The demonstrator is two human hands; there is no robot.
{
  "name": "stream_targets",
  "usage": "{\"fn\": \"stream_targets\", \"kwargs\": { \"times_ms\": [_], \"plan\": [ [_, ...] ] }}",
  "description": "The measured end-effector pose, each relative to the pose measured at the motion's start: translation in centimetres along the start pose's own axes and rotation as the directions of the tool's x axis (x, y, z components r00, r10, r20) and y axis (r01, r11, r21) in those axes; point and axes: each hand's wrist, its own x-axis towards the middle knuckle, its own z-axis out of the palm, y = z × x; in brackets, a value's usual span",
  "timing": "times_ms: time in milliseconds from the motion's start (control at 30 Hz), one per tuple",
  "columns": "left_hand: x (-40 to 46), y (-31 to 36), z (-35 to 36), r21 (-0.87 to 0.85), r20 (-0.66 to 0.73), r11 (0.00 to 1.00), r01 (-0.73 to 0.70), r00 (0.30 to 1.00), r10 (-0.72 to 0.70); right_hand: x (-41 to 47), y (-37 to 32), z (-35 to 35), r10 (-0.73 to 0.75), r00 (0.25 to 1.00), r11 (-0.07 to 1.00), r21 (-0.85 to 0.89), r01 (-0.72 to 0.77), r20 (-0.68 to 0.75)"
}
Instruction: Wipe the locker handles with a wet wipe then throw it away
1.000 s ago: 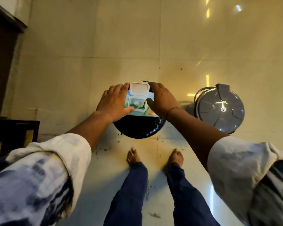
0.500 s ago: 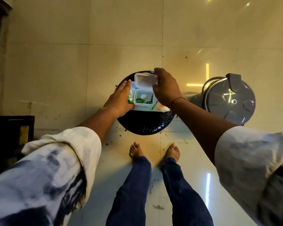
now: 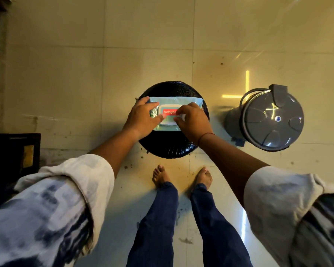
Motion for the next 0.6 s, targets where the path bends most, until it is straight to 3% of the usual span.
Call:
{"fn": "stream_targets", "kwargs": {
  "times_ms": [267, 600],
  "plan": [
    [0.6, 0.1, 1.4, 0.125, -0.043, 0.992, -0.031, 0.998, 0.037, 1.7, 0.1, 0.8, 0.052, 0.998, 0.999, -0.014, -0.051, 0.027],
    [0.4, -0.9, 2.4, 0.212, -0.058, 0.975, -0.066, 0.995, 0.08, 1.8, 0.1, 1.1, 0.014, 0.999, 0.997, -0.072, -0.011, 0.032]
  ]
}}
